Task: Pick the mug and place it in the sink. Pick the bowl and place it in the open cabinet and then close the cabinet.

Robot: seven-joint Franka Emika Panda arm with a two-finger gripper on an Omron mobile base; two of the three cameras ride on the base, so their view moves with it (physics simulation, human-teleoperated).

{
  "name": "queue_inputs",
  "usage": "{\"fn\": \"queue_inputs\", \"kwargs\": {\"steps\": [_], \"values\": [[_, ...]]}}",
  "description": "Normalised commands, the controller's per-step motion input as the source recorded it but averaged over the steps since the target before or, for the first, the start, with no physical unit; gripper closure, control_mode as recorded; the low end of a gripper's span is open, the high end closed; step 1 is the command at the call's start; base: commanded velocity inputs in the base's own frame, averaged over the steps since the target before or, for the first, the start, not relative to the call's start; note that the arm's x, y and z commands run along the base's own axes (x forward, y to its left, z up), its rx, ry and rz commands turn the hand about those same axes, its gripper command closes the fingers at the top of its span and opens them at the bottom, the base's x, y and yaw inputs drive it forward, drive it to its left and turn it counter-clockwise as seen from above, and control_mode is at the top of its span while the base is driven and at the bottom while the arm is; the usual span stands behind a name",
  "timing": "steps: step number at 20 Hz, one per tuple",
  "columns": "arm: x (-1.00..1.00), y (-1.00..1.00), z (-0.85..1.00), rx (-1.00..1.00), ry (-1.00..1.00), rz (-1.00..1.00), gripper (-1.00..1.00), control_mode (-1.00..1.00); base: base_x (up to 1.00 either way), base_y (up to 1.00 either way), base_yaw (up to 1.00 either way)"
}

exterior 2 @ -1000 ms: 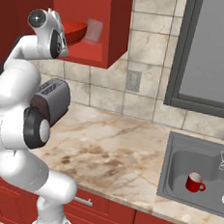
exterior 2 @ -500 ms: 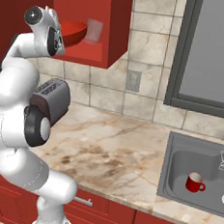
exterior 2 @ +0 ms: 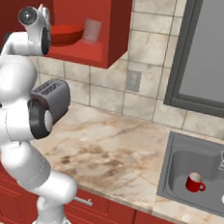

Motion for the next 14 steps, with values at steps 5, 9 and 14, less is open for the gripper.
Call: {"fn": "queue_inputs", "kwargs": {"steps": [5, 9, 14], "values": [[0.15, 0.57, 0.0, 0.3, 0.0, 0.0, -1.0, -1.0, 0.0, 0.0, 0.0], [0.12, 0.59, 0.03, 0.27, -0.03, 0.0, -1.0, -1.0, 0.0, 0.0, 0.0], [0.04, 0.88, 0.19, 0.23, -0.09, 0.0, -1.0, -1.0, 0.0, 0.0, 0.0]]}}
